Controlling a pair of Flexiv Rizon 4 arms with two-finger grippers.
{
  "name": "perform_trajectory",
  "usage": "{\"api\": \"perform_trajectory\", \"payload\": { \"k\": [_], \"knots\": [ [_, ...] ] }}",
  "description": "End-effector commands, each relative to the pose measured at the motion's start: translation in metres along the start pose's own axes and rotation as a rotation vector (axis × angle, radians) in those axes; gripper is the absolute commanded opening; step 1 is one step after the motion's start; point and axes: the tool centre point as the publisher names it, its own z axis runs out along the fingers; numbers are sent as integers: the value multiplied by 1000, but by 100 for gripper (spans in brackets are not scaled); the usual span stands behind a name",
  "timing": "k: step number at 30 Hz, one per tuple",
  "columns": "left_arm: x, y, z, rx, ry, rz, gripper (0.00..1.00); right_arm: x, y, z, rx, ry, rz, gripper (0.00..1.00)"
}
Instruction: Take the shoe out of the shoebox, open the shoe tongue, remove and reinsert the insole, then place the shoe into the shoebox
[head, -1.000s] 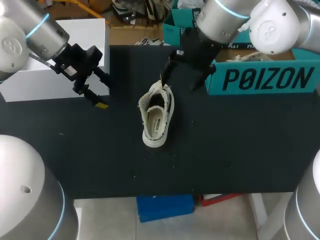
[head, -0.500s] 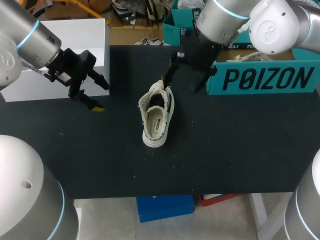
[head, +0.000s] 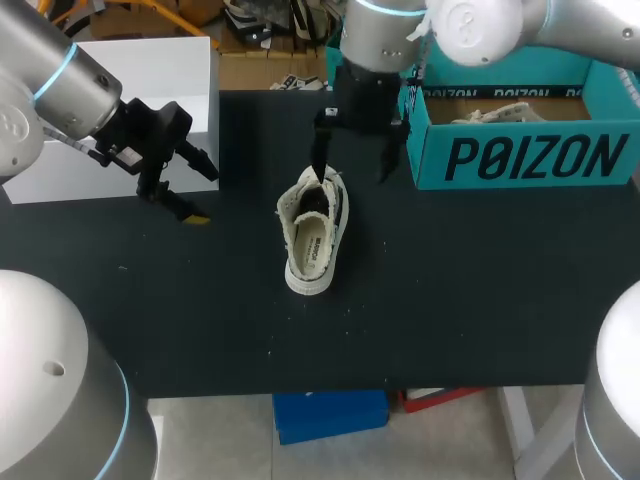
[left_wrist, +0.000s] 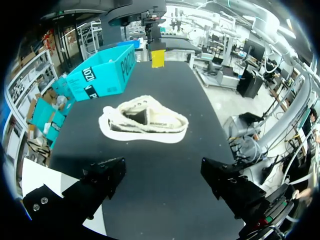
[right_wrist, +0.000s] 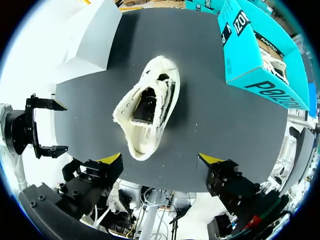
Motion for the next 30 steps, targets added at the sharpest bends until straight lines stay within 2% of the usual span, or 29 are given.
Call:
{"api": "perform_trajectory", "payload": {
  "k": [1,3,4,6,9,14,30],
  "knots": [
    [2,0,1,-1,-6,1,100,11,6,16,5,-64,28,64],
    [2,0,1,-1,-6,1,100,12,6,22,-15,-61,45,62],
    [2,0,1,-1,-6,1,100,13,6,25,-20,-64,50,50],
    [2,0,1,-1,-6,1,100,14,6,30,-25,-67,63,47],
    [2,0,1,-1,-6,1,100,17,8,37,-30,-69,71,54],
    [2,0,1,-1,-6,1,100,18,12,48,-32,-74,79,49],
    [2,0,1,-1,-6,1,100,9,35,72,-7,-89,56,47]
  ]
}}
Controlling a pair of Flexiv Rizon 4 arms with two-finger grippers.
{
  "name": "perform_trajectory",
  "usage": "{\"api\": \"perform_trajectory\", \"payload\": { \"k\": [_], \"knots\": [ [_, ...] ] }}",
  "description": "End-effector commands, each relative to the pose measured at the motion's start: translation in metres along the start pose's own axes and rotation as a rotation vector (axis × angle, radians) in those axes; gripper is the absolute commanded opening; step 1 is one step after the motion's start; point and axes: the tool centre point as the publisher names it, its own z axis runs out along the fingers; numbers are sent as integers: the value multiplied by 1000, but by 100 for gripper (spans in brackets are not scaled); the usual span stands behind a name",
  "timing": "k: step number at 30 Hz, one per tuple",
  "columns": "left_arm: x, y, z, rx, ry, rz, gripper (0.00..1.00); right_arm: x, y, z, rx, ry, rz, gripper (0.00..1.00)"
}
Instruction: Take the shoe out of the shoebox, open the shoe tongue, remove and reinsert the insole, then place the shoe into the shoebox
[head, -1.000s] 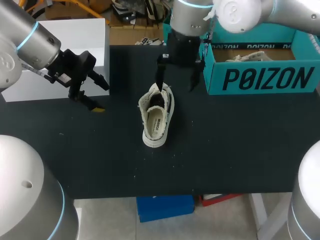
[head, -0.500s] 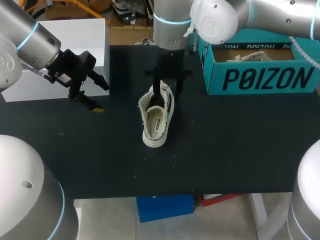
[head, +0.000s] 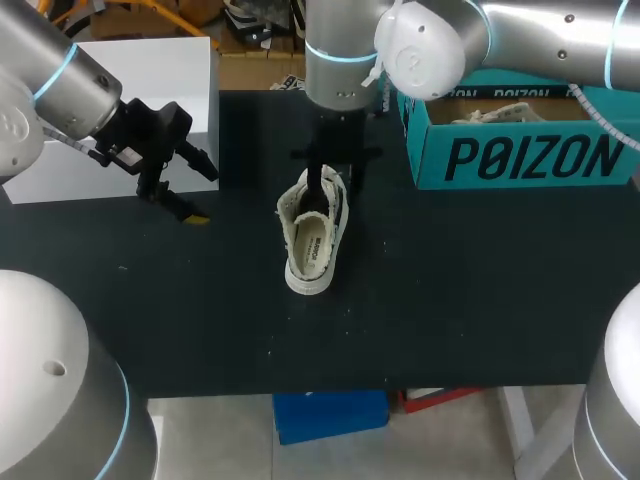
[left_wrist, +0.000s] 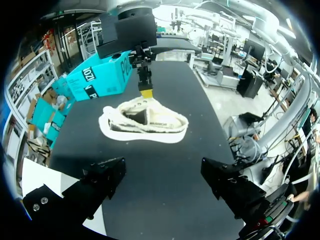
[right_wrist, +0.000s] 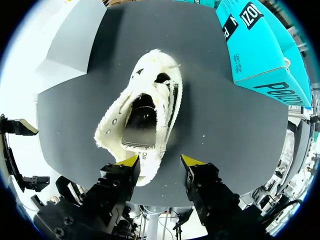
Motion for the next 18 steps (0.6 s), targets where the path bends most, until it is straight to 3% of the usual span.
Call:
{"api": "perform_trajectory", "payload": {
  "k": [1,6,18],
  "knots": [
    [2,1,1,0,-6,1,100,1,9,8,16,0,-5,48],
    [2,1,1,0,-6,1,100,-4,13,17,26,-9,-13,52],
    [2,1,1,0,-6,1,100,-8,20,38,40,-18,-16,47]
  ]
}}
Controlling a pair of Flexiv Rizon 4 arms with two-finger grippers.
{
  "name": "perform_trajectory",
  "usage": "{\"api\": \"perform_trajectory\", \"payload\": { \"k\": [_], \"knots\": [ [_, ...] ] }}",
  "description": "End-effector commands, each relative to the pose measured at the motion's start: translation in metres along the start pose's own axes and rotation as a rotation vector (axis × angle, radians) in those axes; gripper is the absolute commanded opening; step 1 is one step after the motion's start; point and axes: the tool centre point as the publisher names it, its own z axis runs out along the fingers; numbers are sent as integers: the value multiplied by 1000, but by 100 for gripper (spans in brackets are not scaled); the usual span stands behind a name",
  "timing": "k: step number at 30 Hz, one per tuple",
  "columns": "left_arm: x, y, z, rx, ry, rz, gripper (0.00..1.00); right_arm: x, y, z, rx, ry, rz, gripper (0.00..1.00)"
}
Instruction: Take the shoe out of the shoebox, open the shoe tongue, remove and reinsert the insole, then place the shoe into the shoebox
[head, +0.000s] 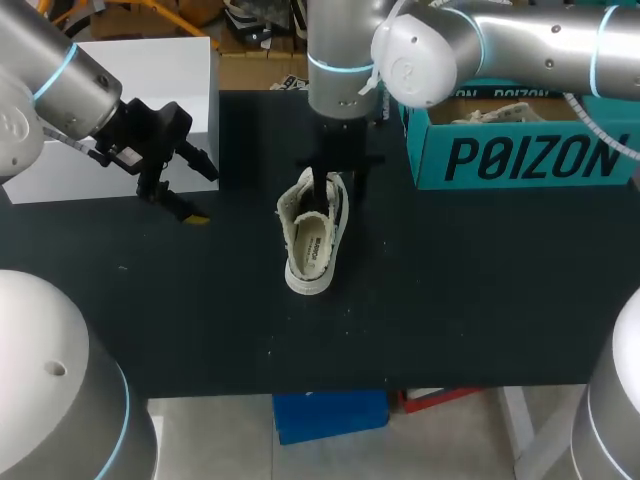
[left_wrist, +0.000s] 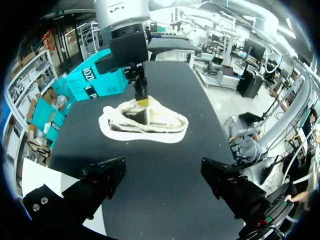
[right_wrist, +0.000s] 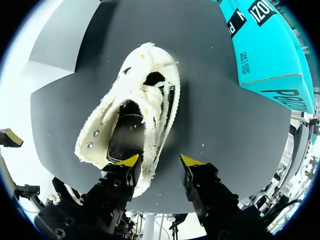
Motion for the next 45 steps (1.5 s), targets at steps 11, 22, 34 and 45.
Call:
{"api": "perform_trajectory", "payload": {
  "k": [11,22,34,45],
  "knots": [
    [2,1,1,0,-6,1,100,9,7,33,-9,-9,5,46],
    [2,1,1,0,-6,1,100,5,0,51,6,-23,8,25],
    [2,1,1,0,-6,1,100,7,0,60,25,53,0,0],
    [2,1,1,0,-6,1,100,7,0,60,25,53,0,0]
  ]
}}
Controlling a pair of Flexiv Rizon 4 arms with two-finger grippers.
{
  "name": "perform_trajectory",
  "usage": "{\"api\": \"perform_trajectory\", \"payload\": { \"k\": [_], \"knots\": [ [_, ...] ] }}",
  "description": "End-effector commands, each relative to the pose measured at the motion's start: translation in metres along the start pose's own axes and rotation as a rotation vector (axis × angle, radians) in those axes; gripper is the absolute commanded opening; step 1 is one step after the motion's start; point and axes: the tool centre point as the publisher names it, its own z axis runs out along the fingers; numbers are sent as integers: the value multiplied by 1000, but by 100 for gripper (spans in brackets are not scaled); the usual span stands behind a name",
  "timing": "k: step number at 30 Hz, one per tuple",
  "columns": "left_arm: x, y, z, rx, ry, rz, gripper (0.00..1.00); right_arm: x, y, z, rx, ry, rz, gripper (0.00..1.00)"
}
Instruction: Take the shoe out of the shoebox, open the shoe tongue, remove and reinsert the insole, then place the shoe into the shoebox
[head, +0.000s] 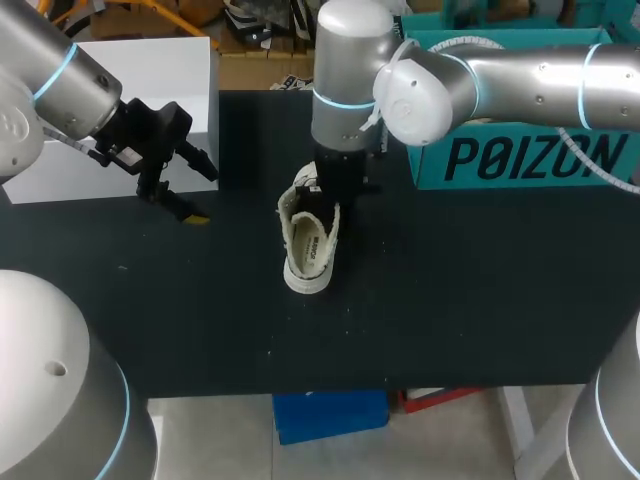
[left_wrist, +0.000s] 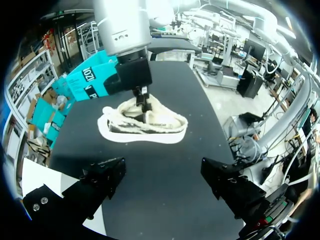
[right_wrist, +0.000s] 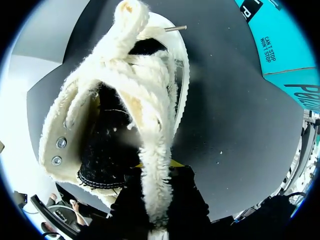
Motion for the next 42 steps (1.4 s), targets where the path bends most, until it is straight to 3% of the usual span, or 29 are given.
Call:
{"api": "perform_trajectory", "payload": {
  "k": [1,14,23,28,34,37,42],
  "knots": [
    [2,1,1,0,-6,1,100,1,3,5,1,2,-1,0],
    [2,1,1,0,-6,1,100,0,0,2,-3,-1,-32,0],
    [2,1,1,0,-6,1,100,1,-21,-71,-84,-38,-375,0],
    [2,1,1,0,-6,1,100,-6,-28,-112,-121,-134,-611,0],
    [2,1,1,0,-6,1,100,-24,-21,-163,-235,-255,-873,0],
    [2,1,1,0,-6,1,100,-36,-16,-185,-251,-301,-1015,0],
    [2,1,1,0,-6,1,100,-72,6,-209,-209,-368,-1182,0]
  ]
}}
